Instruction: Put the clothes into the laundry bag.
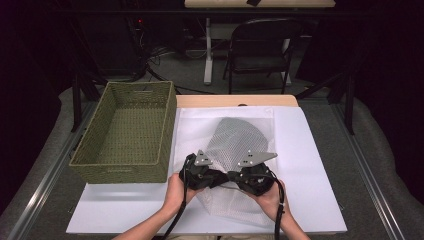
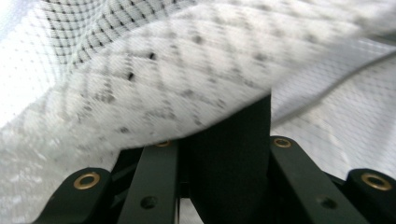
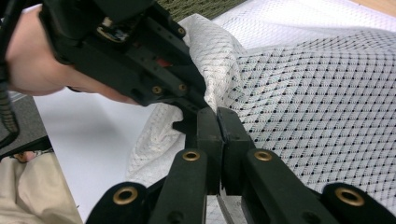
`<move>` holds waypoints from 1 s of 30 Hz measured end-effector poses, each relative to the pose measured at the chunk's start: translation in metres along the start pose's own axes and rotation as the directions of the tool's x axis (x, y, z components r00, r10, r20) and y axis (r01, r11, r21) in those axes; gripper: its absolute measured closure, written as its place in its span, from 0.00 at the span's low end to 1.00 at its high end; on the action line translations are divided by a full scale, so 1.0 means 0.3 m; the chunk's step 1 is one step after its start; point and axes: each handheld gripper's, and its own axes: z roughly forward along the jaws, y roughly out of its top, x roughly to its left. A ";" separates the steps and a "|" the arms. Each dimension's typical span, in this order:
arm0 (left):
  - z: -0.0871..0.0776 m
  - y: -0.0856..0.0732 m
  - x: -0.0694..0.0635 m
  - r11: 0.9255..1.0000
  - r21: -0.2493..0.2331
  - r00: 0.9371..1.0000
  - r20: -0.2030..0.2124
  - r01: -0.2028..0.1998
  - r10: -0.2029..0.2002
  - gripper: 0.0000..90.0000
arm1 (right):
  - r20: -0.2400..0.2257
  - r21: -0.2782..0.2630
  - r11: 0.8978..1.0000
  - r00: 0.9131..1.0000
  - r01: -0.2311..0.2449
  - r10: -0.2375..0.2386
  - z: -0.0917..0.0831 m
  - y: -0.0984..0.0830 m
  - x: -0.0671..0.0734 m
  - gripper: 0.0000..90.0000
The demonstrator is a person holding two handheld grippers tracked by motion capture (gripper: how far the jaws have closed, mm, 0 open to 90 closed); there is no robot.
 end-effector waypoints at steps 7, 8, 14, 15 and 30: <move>0.035 0.018 0.015 0.998 -0.043 0.999 -0.018 0.043 -0.044 0.82 | -0.009 -0.010 1.000 1.000 -0.019 0.019 -0.002 0.001 -0.003 0.99; 0.040 0.023 0.016 0.998 -0.046 0.999 -0.020 0.043 -0.044 0.82 | -0.010 -0.010 1.000 1.000 -0.016 0.016 -0.002 0.001 -0.004 0.99; 0.091 0.041 0.017 0.996 -0.065 0.997 -0.043 0.058 -0.061 0.80 | -0.010 -0.009 1.000 1.000 -0.022 0.022 -0.005 -0.003 -0.013 0.99; 0.099 0.038 0.018 0.996 -0.066 0.997 -0.042 0.058 -0.061 0.79 | -0.010 -0.007 1.000 1.000 -0.026 0.026 -0.004 -0.005 -0.017 0.99; 0.036 -0.015 -0.009 1.000 0.030 1.000 -0.019 0.001 -0.001 0.45 | 0.002 0.001 0.999 0.999 -0.040 0.040 -0.008 -0.014 -0.037 0.98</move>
